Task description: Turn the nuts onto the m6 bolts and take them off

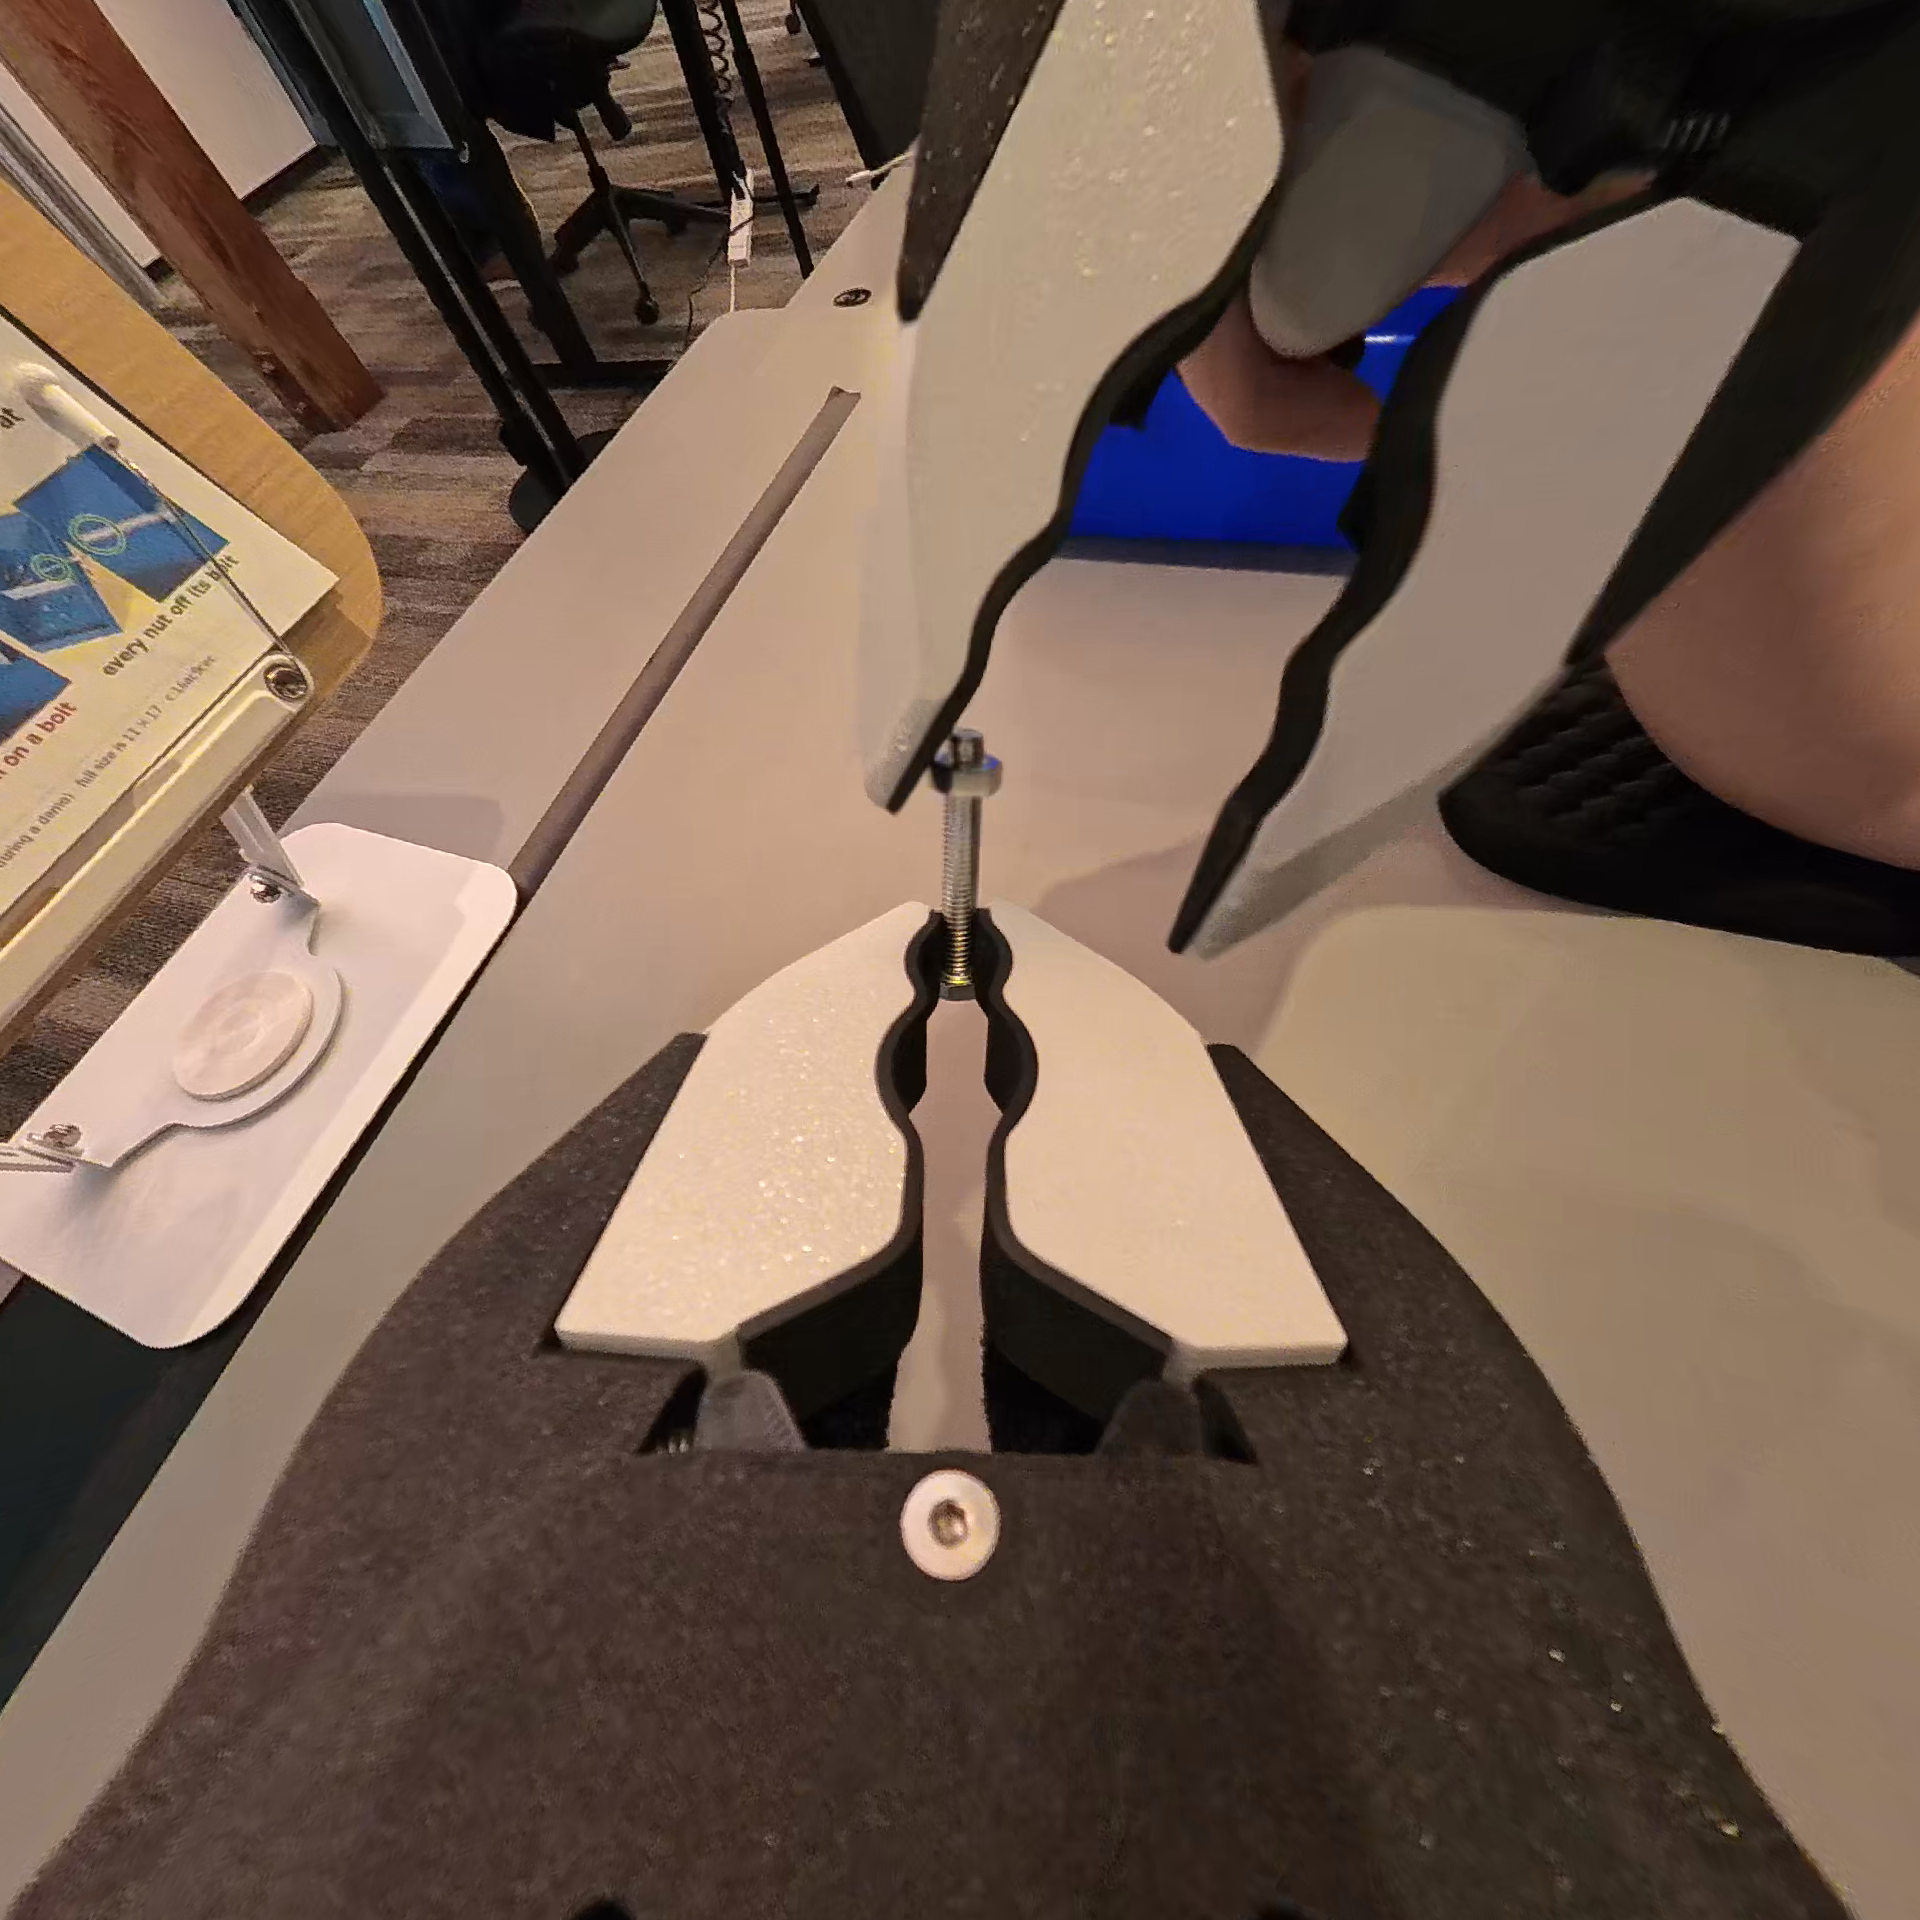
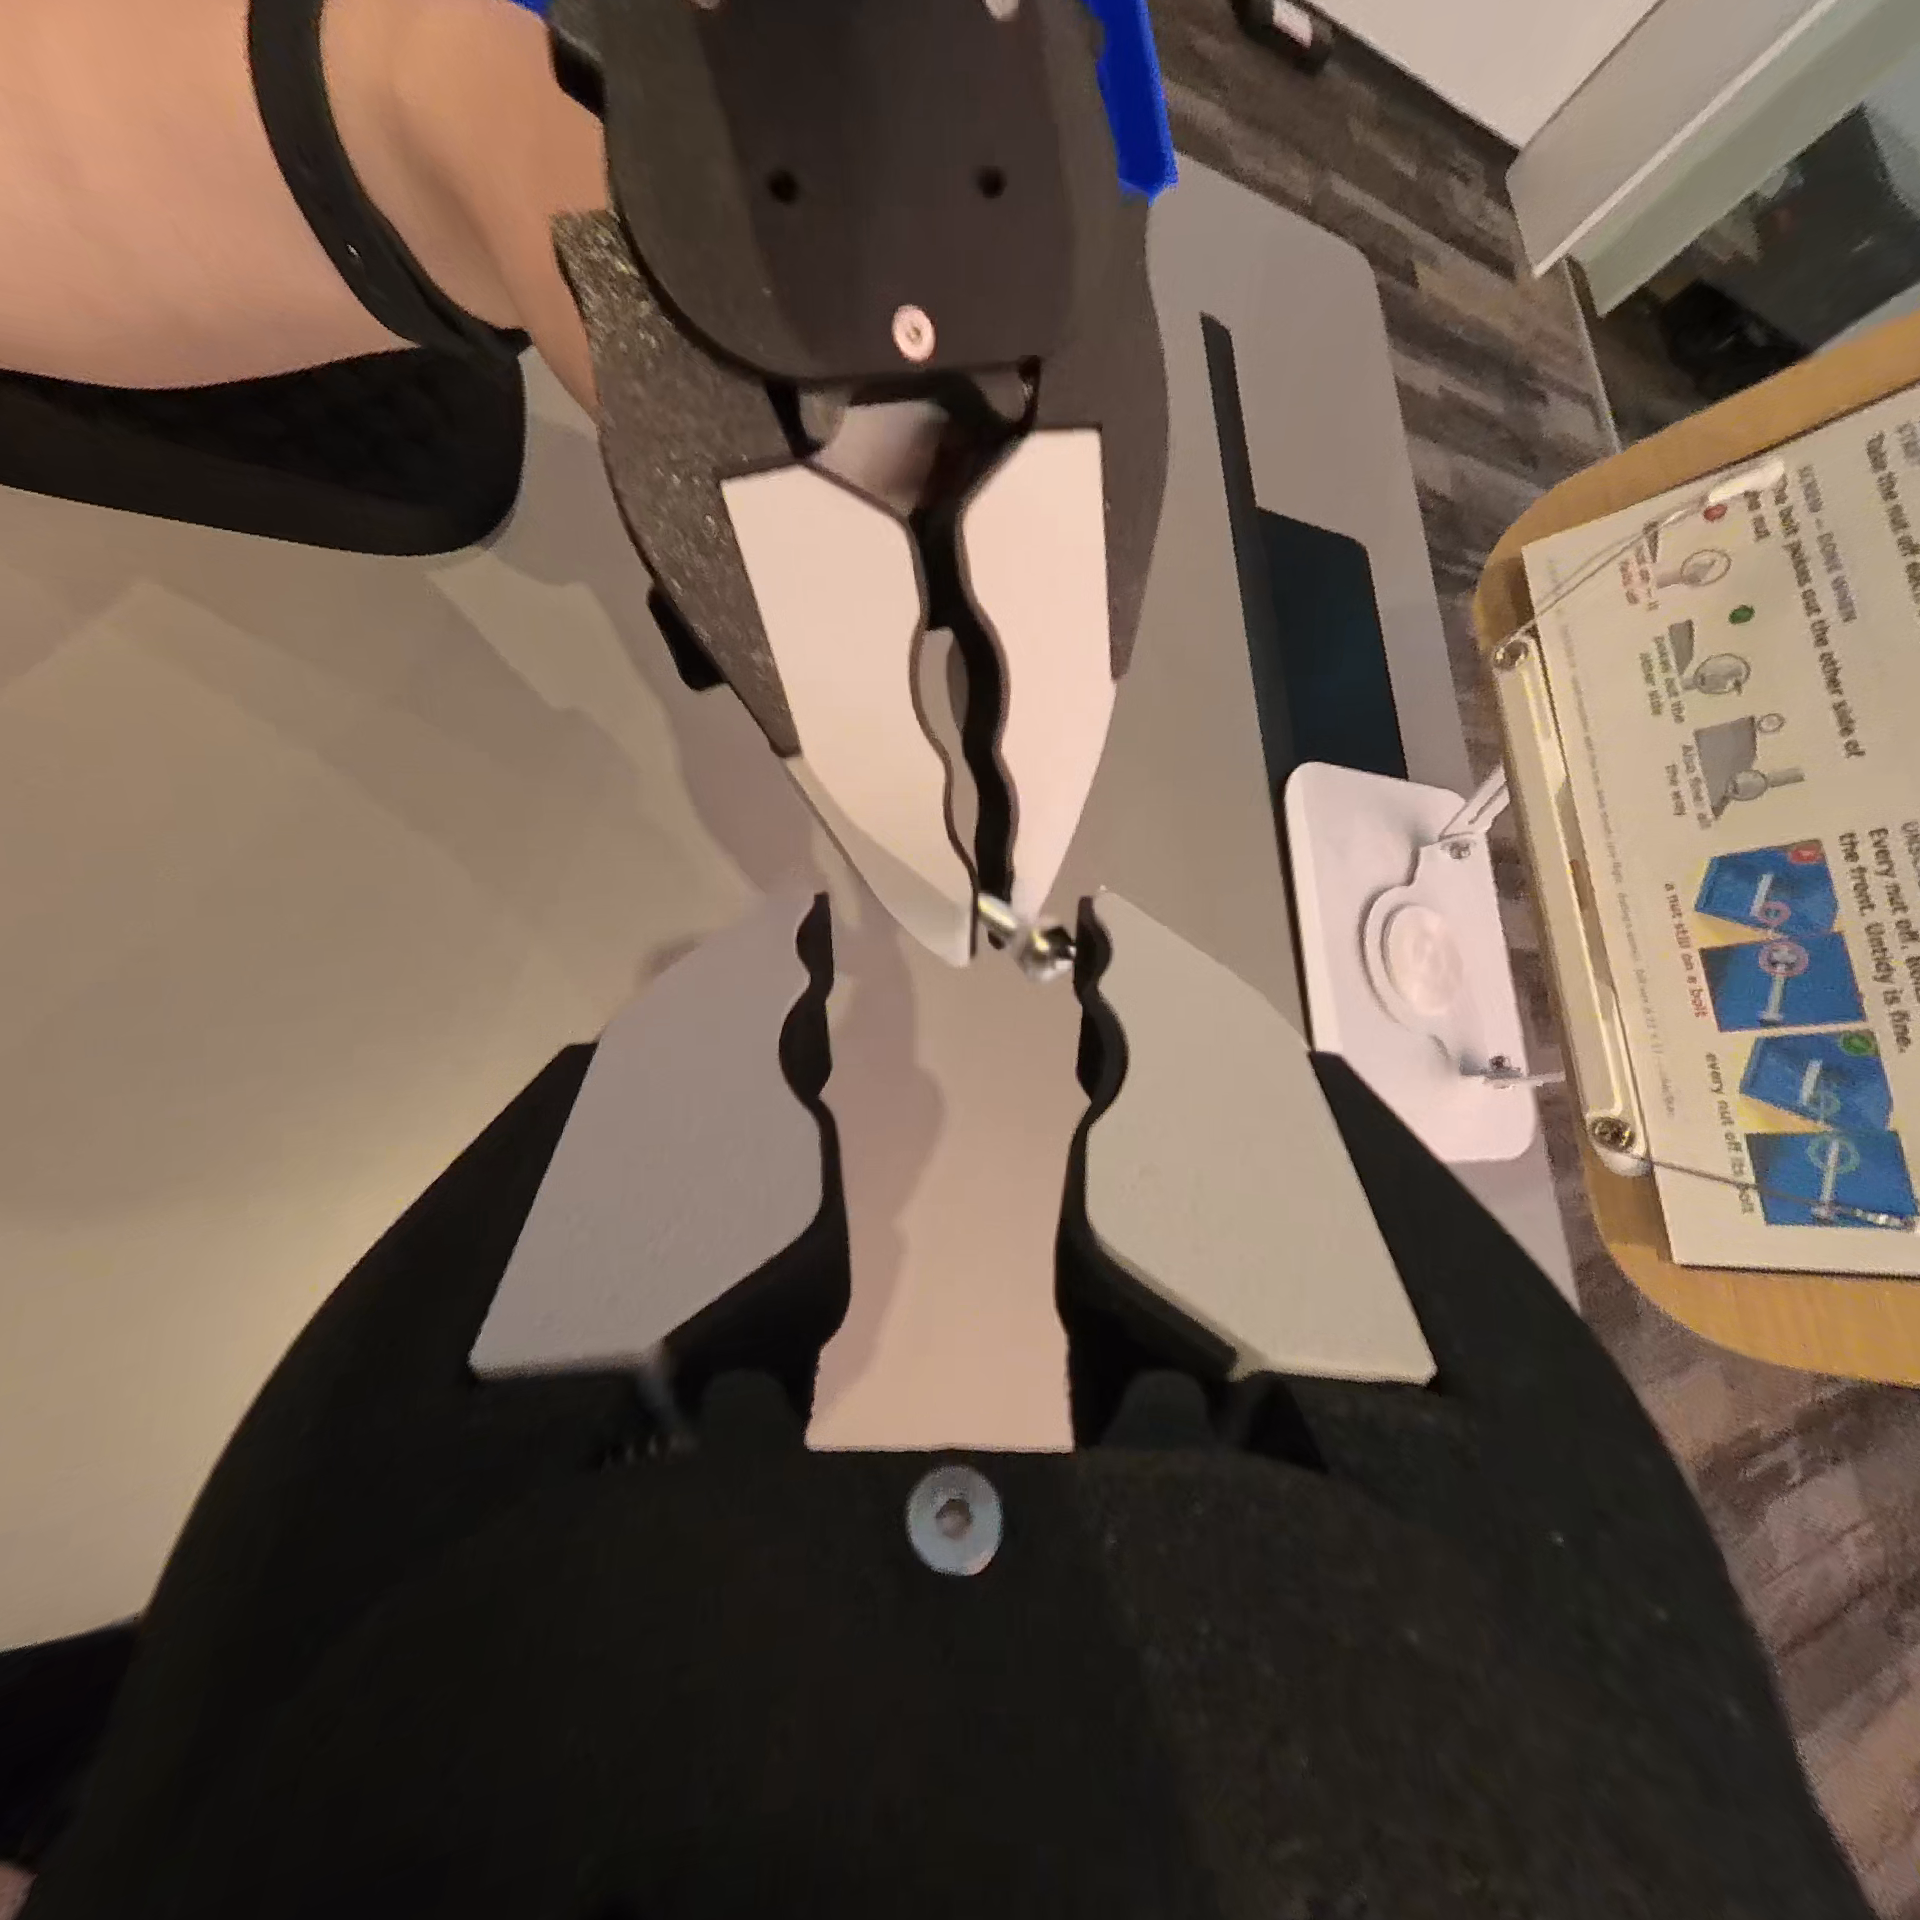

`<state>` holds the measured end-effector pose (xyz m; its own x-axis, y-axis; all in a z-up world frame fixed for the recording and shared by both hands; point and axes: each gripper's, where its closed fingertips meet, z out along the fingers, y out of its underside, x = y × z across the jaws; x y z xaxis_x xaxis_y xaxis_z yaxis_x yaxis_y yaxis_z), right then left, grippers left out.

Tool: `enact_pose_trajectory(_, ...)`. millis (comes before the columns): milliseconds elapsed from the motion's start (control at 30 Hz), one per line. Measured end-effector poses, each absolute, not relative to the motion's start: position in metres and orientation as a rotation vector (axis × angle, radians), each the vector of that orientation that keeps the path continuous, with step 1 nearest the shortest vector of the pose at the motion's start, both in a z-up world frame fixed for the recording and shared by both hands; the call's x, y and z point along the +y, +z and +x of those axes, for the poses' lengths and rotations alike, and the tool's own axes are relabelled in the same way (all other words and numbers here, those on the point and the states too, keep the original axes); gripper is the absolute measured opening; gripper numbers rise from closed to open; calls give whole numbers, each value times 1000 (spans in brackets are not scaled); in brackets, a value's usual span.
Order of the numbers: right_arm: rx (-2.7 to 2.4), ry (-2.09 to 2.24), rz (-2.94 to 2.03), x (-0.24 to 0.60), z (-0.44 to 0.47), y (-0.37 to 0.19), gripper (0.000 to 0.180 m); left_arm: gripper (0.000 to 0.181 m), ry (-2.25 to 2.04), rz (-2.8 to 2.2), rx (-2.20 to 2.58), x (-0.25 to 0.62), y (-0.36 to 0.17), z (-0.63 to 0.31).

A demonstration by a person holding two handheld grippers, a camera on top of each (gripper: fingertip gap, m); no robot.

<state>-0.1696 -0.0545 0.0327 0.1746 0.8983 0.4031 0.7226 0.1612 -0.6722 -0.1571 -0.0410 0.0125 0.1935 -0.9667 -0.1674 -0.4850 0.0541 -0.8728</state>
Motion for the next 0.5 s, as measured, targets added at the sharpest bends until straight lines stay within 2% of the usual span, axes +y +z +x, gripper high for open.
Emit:
enact_pose_trajectory(133, -1560, 278, -1667, -52, -158, 31, 37, 5, -680, -1568, 1411, -40, 15, -158)
enact_pose_trajectory(333, -1575, 287, -1546, -58, -173, 41, 44, 5, -675, -1561, 1420, -42, 14, -156)
enact_pose_trajectory(500, -1574, 278, -1654, -53, -161, 30, 43, 5, -669, -1562, 1418, -41, 14, -158)
